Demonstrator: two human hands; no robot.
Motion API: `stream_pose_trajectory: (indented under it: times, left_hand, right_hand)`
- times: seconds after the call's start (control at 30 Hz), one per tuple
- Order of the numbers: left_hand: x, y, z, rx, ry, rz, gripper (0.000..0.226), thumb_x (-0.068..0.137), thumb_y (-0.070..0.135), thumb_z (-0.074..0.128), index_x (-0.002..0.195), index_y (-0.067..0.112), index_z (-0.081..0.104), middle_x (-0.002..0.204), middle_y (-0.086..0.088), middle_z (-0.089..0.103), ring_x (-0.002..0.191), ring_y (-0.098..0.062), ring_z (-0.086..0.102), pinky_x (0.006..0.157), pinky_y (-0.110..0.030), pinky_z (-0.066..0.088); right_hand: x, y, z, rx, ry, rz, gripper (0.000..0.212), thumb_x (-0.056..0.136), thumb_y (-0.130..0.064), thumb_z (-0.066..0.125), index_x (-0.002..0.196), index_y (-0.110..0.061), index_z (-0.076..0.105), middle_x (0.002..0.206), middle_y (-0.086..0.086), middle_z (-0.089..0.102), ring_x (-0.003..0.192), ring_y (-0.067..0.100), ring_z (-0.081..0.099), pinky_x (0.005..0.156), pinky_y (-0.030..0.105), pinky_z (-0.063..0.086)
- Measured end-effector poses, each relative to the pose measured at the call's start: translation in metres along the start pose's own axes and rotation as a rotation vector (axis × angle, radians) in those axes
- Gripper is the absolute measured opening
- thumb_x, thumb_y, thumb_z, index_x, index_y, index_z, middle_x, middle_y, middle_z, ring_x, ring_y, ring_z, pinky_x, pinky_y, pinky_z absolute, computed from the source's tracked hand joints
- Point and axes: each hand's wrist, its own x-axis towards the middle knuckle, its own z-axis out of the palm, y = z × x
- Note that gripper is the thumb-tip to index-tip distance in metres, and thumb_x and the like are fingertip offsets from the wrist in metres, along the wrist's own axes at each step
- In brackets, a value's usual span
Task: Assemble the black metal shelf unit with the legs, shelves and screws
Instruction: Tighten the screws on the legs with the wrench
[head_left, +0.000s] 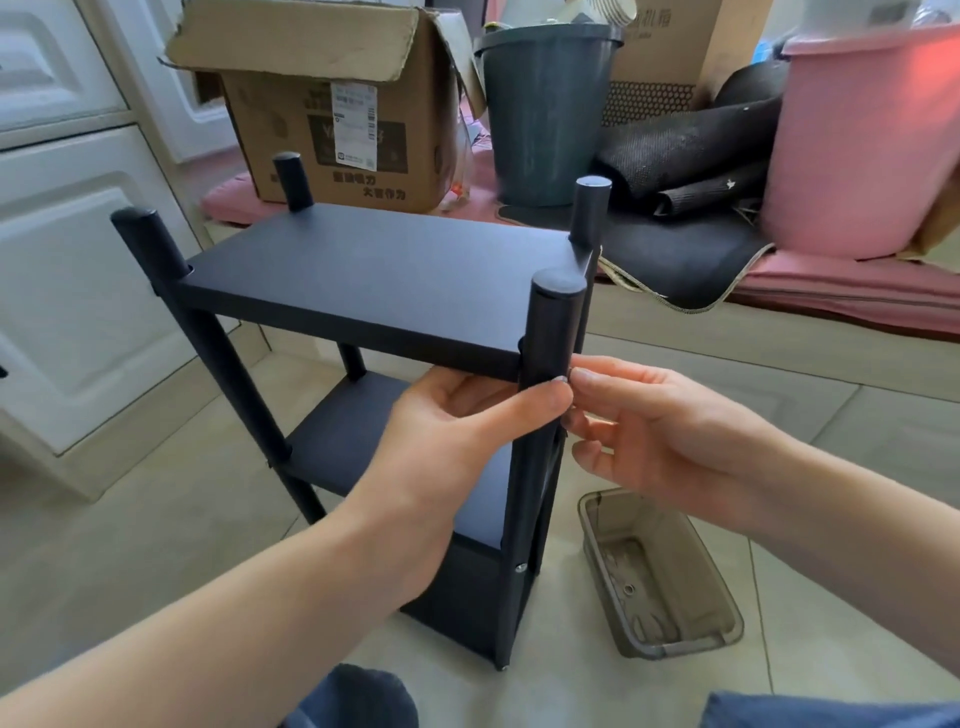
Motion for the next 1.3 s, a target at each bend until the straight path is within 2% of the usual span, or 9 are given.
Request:
stream_pose_trajectory:
  times: [0.17,0.33,0.53,0.67,0.8,0.93,1.07,1.3]
  left_hand:
    - [0.002,-0.003,0.002,-0.087,-0.029,0.007,0.052,0.056,0.035,0.078,0.104,0.017,0.074,0.102,0.003,0.078,0.102,-0.011,0.073,0.095,-0.028,0.050]
    - [0.002,-0.003,0.001,-0.158,-0.070,0.020,0.045,0.061,0.030,0.077,0.104,0.017,0.074,0.104,0.002,0.078,0.102,-0.010,0.073,0.083,-0.016,0.056]
    - [0.005,-0.002,-0.003,-0.122,-0.085,0.014,0.023,0.059,0.032,0.077,0.080,0.024,0.082,0.095,0.001,0.079,0.095,-0.011,0.074,0.077,-0.015,0.055]
    - [0.005,-0.002,-0.004,-0.091,-0.083,0.024,0.030,0.059,0.033,0.077,0.086,0.020,0.080,0.098,-0.002,0.079,0.099,-0.014,0.074,0.087,-0.023,0.053]
    - [0.005,-0.001,-0.004,-0.088,-0.102,0.021,0.020,0.059,0.034,0.077,0.077,0.025,0.081,0.095,0.000,0.079,0.096,-0.013,0.075,0.081,-0.019,0.056]
    - [0.005,0.002,-0.003,-0.099,-0.121,0.023,0.014,0.061,0.031,0.075,0.072,0.028,0.081,0.089,0.002,0.079,0.091,-0.012,0.075,0.073,-0.013,0.054]
    - [0.004,0.002,-0.003,-0.102,-0.118,0.036,0.012,0.062,0.030,0.075,0.073,0.028,0.081,0.087,0.001,0.079,0.089,-0.013,0.076,0.074,-0.013,0.054]
    - [0.004,0.001,-0.002,-0.098,-0.094,0.042,0.012,0.061,0.029,0.075,0.071,0.030,0.081,0.084,0.005,0.078,0.089,-0.011,0.075,0.076,-0.014,0.055]
  right_hand:
    - [0.000,-0.001,-0.001,-0.096,0.007,-0.015,0.036,0.089,-0.019,0.063,0.123,-0.010,0.068,0.098,-0.001,0.072,0.079,0.011,0.056,0.060,0.020,0.049]
    - [0.001,-0.002,-0.003,-0.141,0.017,-0.037,0.037,0.087,-0.021,0.064,0.122,-0.010,0.068,0.100,0.000,0.072,0.077,0.009,0.061,0.061,0.021,0.050]
    - [0.001,0.002,-0.001,-0.126,0.050,-0.038,0.034,0.087,-0.019,0.065,0.120,-0.011,0.070,0.100,0.001,0.072,0.079,0.013,0.057,0.062,0.021,0.050]
    - [0.001,0.000,0.000,-0.275,0.123,-0.100,0.025,0.083,-0.021,0.068,0.107,-0.015,0.074,0.084,-0.003,0.073,0.074,0.010,0.058,0.069,0.027,0.047]
    - [-0.003,-0.003,0.003,-0.491,0.216,-0.166,0.009,0.087,-0.024,0.069,0.088,-0.017,0.074,0.077,-0.003,0.073,0.071,0.009,0.057,0.069,0.029,0.047]
    - [-0.005,-0.004,0.007,-0.647,0.241,-0.228,0.014,0.089,-0.028,0.068,0.083,-0.016,0.072,0.077,0.001,0.075,0.067,0.010,0.057,0.062,0.026,0.046]
    - [-0.006,-0.004,0.008,-0.681,0.239,-0.281,0.018,0.088,-0.029,0.068,0.080,-0.013,0.072,0.074,0.003,0.074,0.059,0.012,0.049,0.058,0.024,0.042]
    - [-0.009,-0.015,0.006,-0.710,0.250,-0.338,0.018,0.086,-0.029,0.071,0.074,-0.017,0.074,0.072,0.002,0.074,0.065,0.021,0.041,0.066,0.036,0.038]
